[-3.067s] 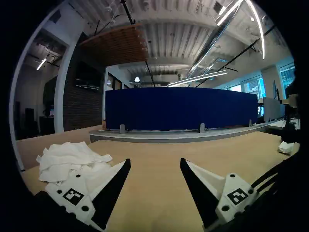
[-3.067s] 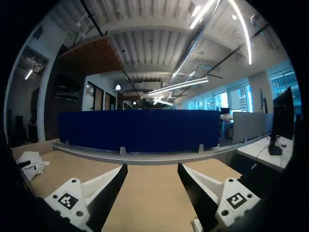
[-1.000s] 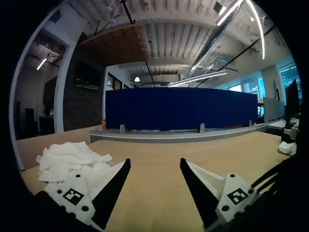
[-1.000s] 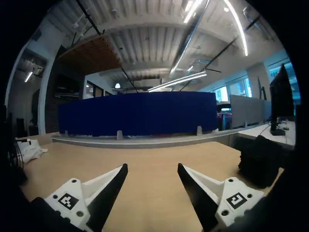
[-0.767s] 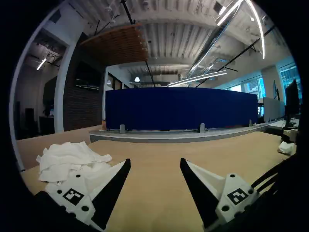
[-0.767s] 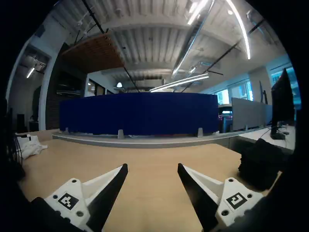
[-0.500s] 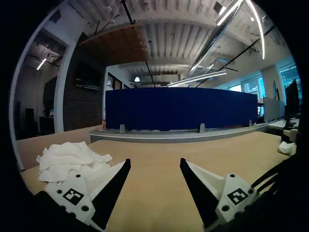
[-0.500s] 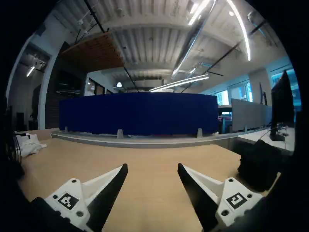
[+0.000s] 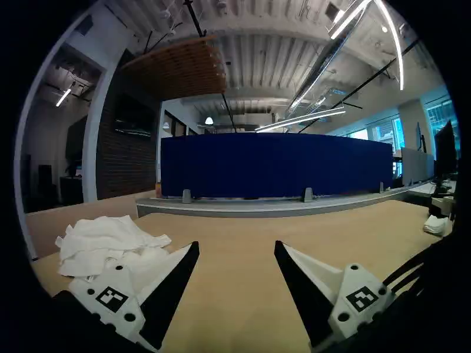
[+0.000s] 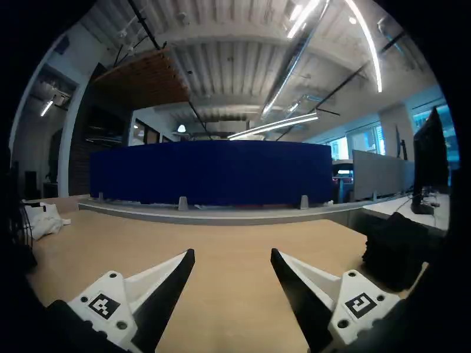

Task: Fold towel

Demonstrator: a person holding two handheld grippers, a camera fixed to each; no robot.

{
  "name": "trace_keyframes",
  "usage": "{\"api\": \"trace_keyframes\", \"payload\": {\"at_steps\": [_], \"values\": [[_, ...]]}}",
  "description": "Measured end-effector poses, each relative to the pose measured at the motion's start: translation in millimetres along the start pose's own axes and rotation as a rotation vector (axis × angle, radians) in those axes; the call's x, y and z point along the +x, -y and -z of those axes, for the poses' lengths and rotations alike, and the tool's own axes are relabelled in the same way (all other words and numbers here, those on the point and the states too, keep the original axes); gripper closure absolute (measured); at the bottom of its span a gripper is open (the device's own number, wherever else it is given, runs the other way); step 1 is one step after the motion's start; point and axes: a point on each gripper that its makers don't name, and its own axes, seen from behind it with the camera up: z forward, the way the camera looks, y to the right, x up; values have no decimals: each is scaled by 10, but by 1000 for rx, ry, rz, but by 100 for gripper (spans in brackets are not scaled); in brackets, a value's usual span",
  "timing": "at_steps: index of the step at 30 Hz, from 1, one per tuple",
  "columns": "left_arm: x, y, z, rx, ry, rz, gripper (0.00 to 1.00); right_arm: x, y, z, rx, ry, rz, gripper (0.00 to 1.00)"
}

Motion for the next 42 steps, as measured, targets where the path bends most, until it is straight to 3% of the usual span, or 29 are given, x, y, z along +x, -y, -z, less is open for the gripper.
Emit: {"api": "trace_keyframes", "payload": {"at_steps": [42], "values": [[15, 12, 12, 1, -1, 1, 5, 9, -4, 21, 0, 0, 1, 0]]}}
